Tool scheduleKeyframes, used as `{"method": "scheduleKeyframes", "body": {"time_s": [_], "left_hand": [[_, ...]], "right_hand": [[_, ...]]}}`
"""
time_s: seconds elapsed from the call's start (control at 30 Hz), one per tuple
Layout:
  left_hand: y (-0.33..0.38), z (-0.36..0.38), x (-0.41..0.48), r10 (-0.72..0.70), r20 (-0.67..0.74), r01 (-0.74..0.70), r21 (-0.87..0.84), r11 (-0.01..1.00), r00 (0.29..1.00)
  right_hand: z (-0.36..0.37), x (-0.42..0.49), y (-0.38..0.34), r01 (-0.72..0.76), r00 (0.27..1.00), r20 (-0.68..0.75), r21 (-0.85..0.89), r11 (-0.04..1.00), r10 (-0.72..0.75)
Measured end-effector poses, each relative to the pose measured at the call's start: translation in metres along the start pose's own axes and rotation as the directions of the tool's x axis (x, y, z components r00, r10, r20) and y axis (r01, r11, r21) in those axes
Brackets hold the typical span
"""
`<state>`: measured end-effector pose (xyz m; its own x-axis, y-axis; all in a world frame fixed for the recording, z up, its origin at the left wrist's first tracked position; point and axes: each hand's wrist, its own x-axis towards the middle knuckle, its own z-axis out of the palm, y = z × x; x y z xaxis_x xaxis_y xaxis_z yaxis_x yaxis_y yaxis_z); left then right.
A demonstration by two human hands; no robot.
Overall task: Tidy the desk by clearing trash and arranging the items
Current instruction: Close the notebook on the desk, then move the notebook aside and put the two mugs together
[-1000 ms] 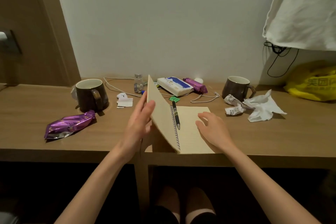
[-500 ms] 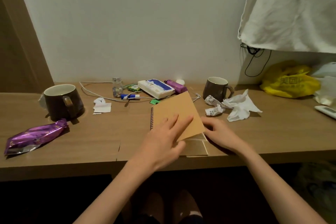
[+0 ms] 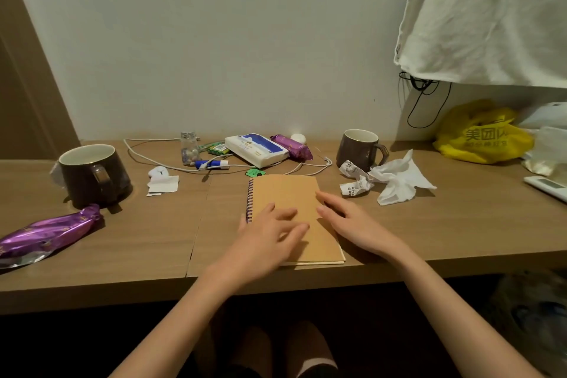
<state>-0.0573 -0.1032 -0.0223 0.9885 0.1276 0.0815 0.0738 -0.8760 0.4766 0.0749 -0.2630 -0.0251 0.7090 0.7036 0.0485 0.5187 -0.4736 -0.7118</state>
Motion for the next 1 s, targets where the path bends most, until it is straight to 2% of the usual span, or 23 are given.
{"method": "scheduleKeyframes", "body": {"time_s": [0.1,0.2,0.3,0.5,0.63,0.7,0.8,0.9,1.0], "left_hand": [[-0.011,-0.006,0.013,-0.099,-0.139,0.074,-0.177,0.981,0.985],[-0.016,-0.012,0.022,-0.264,-0.161,0.206,-0.306,0.929,0.951],[-0.021,-0.018,0.034,-0.37,-0.175,0.273,-0.413,0.869,0.913],[-0.026,-0.021,0.055,-0.434,-0.195,0.251,-0.584,0.772,0.88],[-0.023,-0.021,0.058,-0.419,-0.193,0.226,-0.61,0.759,0.887],[-0.02,-0.022,0.054,-0.428,-0.231,0.191,-0.648,0.738,0.874],[-0.013,-0.027,0.05,-0.412,-0.318,0.079,-0.702,0.707,0.854],[0.006,-0.038,0.051,-0.323,-0.419,-0.064,-0.688,0.723,0.849],[0.031,-0.047,0.061,-0.244,-0.497,-0.207,-0.689,0.695,0.833]], "right_hand": [[0.009,0.001,-0.006,-0.01,0.998,0.055,-0.205,0.979,0.021],[0.017,0.002,-0.01,-0.012,0.999,0.031,-0.386,0.923,0.026],[0.021,0.003,-0.011,-0.025,0.999,0.021,-0.416,0.909,0.037],[0.021,0.001,-0.012,-0.011,1.0,0.02,-0.411,0.912,0.022],[0.016,-0.002,-0.014,-0.004,0.998,0.053,-0.333,0.943,0.023],[0.013,-0.004,-0.015,-0.011,0.999,0.044,-0.231,0.973,0.021],[0.011,-0.008,-0.019,-0.004,0.998,-0.063,-0.007,1.0,0.003],[0.005,-0.011,-0.029,0.055,0.978,-0.21,0.19,0.98,-0.014],[-0.019,-0.015,-0.032,0.12,0.929,-0.37,0.272,0.955,-0.012]]}}
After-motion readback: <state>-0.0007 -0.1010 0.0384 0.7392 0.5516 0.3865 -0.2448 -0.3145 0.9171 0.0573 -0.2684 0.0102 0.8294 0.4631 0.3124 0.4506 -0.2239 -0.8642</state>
